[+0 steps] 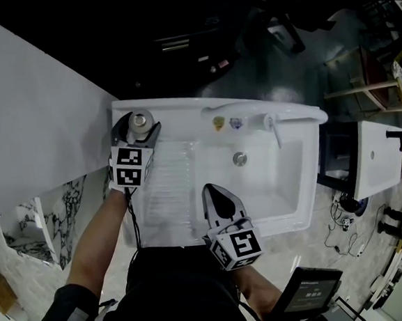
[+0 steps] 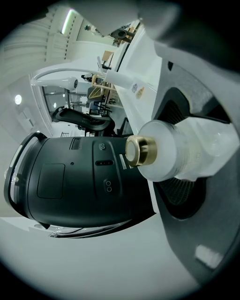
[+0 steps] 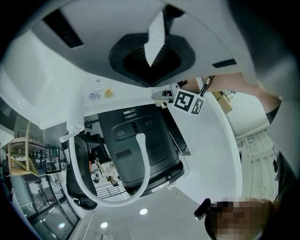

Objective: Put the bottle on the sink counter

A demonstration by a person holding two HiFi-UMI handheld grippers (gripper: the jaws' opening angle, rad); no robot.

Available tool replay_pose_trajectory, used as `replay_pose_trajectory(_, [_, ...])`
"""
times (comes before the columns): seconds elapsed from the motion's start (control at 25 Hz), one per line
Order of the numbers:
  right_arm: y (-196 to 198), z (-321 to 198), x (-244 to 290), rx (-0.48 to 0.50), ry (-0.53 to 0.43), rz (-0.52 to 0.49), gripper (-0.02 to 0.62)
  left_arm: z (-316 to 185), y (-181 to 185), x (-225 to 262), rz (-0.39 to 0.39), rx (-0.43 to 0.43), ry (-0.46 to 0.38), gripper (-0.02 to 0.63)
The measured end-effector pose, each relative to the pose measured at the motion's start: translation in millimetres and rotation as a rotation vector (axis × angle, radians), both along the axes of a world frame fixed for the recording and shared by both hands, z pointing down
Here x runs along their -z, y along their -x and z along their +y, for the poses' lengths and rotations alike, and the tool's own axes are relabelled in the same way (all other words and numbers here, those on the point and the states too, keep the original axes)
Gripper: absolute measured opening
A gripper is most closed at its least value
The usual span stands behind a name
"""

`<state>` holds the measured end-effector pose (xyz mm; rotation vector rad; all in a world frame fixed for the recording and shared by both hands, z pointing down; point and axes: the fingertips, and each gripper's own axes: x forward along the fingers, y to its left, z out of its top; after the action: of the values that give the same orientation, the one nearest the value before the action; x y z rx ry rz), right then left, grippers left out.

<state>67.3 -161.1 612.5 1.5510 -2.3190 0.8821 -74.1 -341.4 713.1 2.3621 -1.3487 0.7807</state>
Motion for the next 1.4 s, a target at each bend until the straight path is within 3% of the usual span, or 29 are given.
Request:
replay_pose_trajectory(0.52, [4, -1, -1, 0.005, -0.001, -0.003, -0.005, 1, -3, -4, -0.033, -0.020, 0.013, 0.336])
replay_pose_trajectory(0.72, [5, -2, 0, 0.015, -0.007, -0.002, -0.005, 6, 0, -12, -0.045, -0.017, 0.053, 0.337])
replay_pose_trajectory(1.12, [15, -3, 5, 0.041, -0.022, -0.011, -0.005, 22, 13, 5, -0.014, 0.019, 0.038, 0.339])
replay_pose_trajectory(1.4, [15, -1, 13, 0.043, -0.043, -0.013, -0.005, 54, 21, 40, 0.076, 0.077, 0.006, 0.337])
